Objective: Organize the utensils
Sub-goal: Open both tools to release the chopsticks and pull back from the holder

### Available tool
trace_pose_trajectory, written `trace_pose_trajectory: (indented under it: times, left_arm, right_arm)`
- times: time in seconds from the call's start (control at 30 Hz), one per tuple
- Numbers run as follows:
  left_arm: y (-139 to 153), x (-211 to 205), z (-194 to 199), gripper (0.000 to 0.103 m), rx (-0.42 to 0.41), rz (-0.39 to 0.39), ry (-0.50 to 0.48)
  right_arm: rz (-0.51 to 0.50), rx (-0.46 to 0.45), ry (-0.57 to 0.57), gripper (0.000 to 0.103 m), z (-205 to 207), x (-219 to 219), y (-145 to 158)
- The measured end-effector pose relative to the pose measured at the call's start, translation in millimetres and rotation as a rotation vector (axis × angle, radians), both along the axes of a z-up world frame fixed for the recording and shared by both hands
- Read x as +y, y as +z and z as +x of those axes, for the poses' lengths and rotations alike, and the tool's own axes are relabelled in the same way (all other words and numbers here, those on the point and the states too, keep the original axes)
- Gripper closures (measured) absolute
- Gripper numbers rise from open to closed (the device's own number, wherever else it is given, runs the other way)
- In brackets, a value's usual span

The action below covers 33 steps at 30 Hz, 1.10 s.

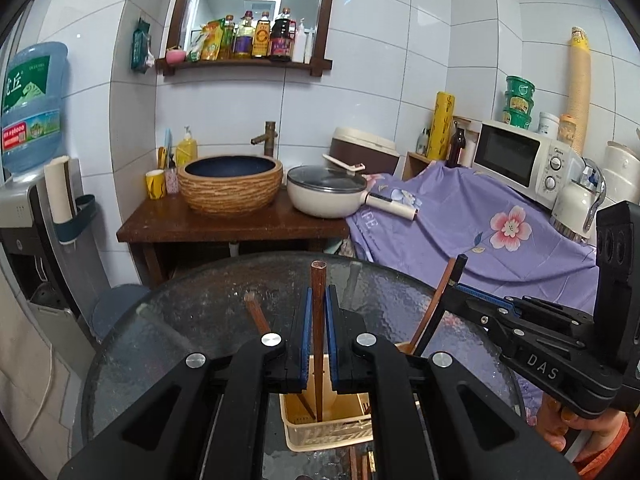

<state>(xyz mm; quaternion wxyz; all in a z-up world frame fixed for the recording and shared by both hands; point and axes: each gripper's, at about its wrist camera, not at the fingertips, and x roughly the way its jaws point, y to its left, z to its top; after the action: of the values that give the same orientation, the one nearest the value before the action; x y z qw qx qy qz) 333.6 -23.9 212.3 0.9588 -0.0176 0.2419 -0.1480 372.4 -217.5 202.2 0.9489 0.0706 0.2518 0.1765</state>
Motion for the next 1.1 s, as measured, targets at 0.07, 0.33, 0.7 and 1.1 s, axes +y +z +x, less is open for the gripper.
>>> trace_pose_trajectory:
  times: [0.07, 0.33, 0.7, 1.1]
  left_arm:
    - [-6, 1, 1, 0.096, 0.011, 0.0, 0.002]
    - [-30, 7, 8, 0.098, 0.054, -0.003, 0.029]
    - [-36, 14, -4, 0.069, 0.028, 0.003, 0.04]
    - [-50, 32, -68, 0.018, -0.052, -0.042, 0.084]
  right_arm:
    - [0.002, 0.006, -0.002, 0.095, 1, 1, -4]
    - [-0.008, -0.014, -0.005, 0.095, -3, -2, -10]
    - [0.002, -0.039, -0.035, 0.067, -5, -7, -16]
    - [-0.039, -0.162, -0.073, 0.052, -63, -12, -15]
